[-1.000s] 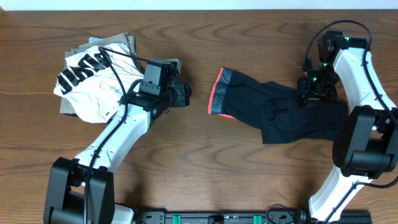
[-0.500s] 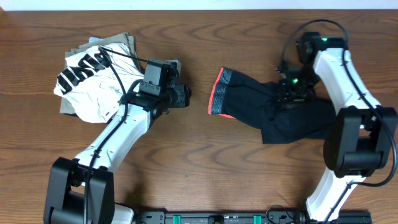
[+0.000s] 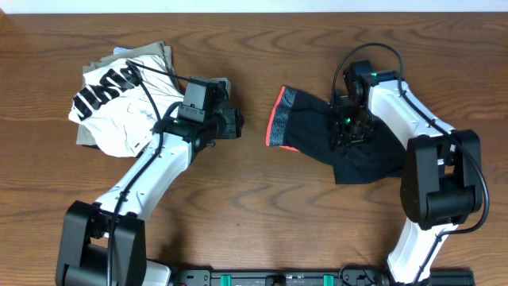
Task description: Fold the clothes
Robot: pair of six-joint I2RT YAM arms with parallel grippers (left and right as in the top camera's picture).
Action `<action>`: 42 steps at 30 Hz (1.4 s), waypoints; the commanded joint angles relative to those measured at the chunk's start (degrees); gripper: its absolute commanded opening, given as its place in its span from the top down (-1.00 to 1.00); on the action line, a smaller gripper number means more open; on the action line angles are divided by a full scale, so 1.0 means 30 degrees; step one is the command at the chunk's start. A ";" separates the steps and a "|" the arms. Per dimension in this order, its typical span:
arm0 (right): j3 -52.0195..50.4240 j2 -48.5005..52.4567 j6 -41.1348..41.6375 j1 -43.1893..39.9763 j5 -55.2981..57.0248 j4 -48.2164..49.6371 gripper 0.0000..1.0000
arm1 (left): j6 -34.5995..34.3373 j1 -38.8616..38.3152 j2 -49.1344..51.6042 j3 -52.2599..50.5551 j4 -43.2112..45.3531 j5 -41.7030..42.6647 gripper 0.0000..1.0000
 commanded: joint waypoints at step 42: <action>0.0634 -0.1100 0.1741 0.2251 0.4197 0.1821 0.03 | 0.0182 0.0087 -0.0248 0.0117 -0.0080 0.0051 -0.06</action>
